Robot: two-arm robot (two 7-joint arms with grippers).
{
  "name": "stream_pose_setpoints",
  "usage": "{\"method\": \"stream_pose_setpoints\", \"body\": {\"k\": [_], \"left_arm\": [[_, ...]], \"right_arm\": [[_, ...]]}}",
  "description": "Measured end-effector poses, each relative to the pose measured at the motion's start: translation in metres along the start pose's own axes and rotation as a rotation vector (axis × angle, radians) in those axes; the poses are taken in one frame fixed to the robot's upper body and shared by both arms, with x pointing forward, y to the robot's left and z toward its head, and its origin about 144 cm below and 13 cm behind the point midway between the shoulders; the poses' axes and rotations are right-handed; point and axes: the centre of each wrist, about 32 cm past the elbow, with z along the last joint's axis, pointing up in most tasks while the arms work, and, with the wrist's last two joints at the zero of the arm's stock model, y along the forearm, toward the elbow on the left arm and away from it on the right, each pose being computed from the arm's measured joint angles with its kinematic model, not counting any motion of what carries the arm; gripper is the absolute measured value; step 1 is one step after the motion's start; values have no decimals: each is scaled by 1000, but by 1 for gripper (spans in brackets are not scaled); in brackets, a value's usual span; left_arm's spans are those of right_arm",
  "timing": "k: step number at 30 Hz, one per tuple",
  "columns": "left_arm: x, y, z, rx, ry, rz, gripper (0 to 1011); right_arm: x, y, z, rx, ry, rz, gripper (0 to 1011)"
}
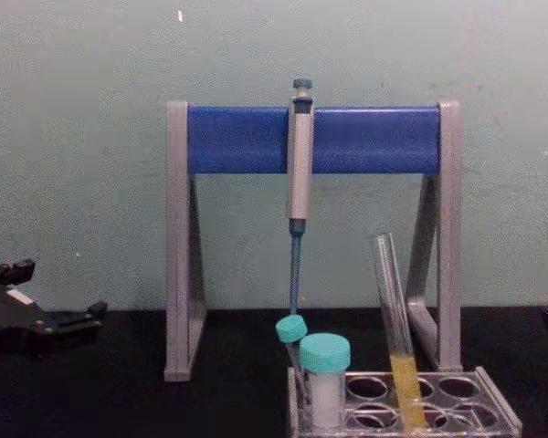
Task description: Pick up the test tube from the test tube rack, shake it, then place it back into the test tube rack.
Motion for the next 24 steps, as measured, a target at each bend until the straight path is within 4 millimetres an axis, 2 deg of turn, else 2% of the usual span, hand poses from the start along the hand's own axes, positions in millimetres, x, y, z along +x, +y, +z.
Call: {"method": "stream_pose_setpoints", "body": {"k": [12, 24], "left_arm": [[0, 0, 0, 0, 0, 0, 1001], [0, 0, 0, 0, 0, 0, 1001]], "right_arm": [[-1, -1, 2, 25, 11, 8, 1000], [1, -2, 19, 149, 93, 102, 1000]]}}
